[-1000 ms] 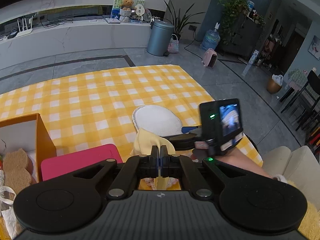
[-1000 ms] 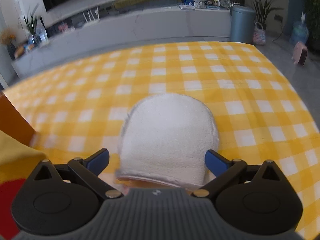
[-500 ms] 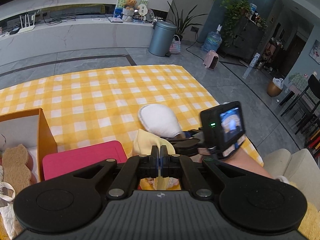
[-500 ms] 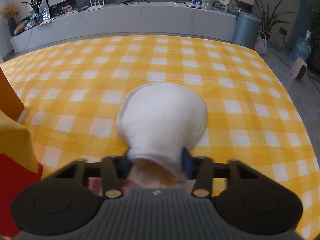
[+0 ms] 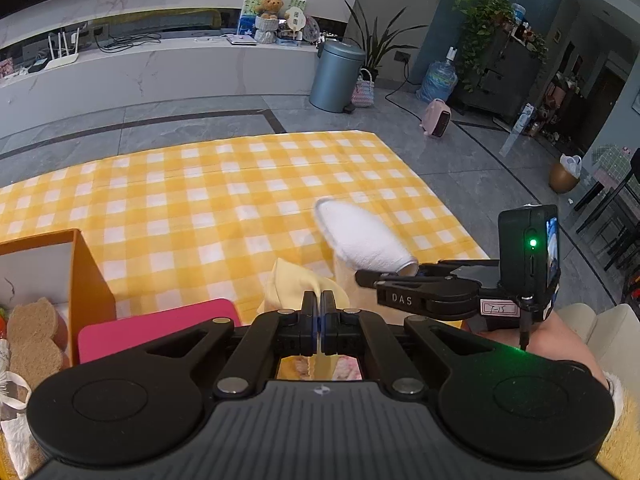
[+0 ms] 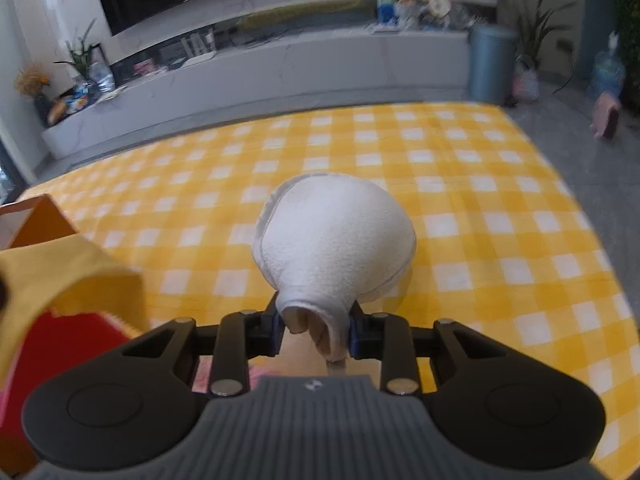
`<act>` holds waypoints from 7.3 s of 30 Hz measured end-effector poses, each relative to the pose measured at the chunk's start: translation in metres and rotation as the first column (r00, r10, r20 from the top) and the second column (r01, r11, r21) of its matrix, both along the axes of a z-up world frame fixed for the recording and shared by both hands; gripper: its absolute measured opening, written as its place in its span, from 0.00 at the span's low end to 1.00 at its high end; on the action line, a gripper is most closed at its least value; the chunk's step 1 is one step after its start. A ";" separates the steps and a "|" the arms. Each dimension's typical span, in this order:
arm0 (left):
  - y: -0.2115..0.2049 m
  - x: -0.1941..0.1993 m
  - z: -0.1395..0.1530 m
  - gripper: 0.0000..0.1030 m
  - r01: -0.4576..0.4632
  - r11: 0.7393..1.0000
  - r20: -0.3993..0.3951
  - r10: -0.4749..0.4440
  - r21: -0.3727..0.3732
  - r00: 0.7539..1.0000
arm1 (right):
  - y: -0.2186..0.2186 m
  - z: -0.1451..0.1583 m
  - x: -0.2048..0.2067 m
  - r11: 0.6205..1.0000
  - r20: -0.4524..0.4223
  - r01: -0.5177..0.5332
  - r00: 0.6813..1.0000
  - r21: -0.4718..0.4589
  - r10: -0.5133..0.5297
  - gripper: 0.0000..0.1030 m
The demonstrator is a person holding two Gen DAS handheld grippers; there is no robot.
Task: Organize soft objects
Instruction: 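Carry the white pad with the right tool and yellow cloth with the left tool to the box, then lower the white terry pad into the box and open the right tool, then open the left tool to drop the yellow cloth while the right tool grasps the pink-white crochet piece, then carry the crochet piece into the box and open the right tool, then move the left tool to the white mesh bag on the mat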
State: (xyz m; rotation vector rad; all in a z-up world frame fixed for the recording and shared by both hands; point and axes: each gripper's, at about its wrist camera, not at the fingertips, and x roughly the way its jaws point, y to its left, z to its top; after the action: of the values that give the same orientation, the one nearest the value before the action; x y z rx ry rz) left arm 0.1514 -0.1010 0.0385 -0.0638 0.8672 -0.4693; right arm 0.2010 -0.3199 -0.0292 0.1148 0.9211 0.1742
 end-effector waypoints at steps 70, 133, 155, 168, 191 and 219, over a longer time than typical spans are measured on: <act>0.281 -0.124 -0.033 0.01 -0.476 0.819 0.048 0.516 -0.320 0.856 | 0.353 0.081 -0.054 0.836 0.027 -0.515 0.848 -0.189 0.529 0.22; 0.243 -0.098 0.008 0.01 -0.419 0.875 0.083 0.449 -0.241 0.890 | 0.353 0.081 -0.030 0.818 0.018 -0.495 0.853 -0.295 0.522 0.06; 0.172 0.017 -0.043 0.02 -0.363 0.921 -0.032 0.362 -0.139 0.932 | 0.183 0.087 -0.037 0.936 0.169 -0.280 0.933 -0.215 0.318 0.21; 0.170 0.005 -0.040 0.84 -0.488 0.872 0.011 0.489 -0.013 0.872 | 0.116 -0.010 -0.008 0.974 -0.157 -0.086 0.986 -0.208 0.054 0.89; 0.200 -0.063 0.009 0.84 -0.478 0.872 0.152 0.489 -0.104 0.859 | 0.126 0.045 -0.033 0.986 -0.008 -0.075 0.997 -0.152 0.074 0.30; 0.235 -0.081 0.032 0.84 -0.597 0.801 0.251 0.587 -0.041 0.770 | 0.313 0.110 -0.048 0.835 0.173 -0.502 0.823 -0.224 0.541 0.87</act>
State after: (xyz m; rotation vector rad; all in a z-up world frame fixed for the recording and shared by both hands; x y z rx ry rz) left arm 0.0705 0.1345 0.0701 -0.2302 0.5589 0.1424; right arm 0.1529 -0.0072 0.0806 -0.3209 0.7111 0.6110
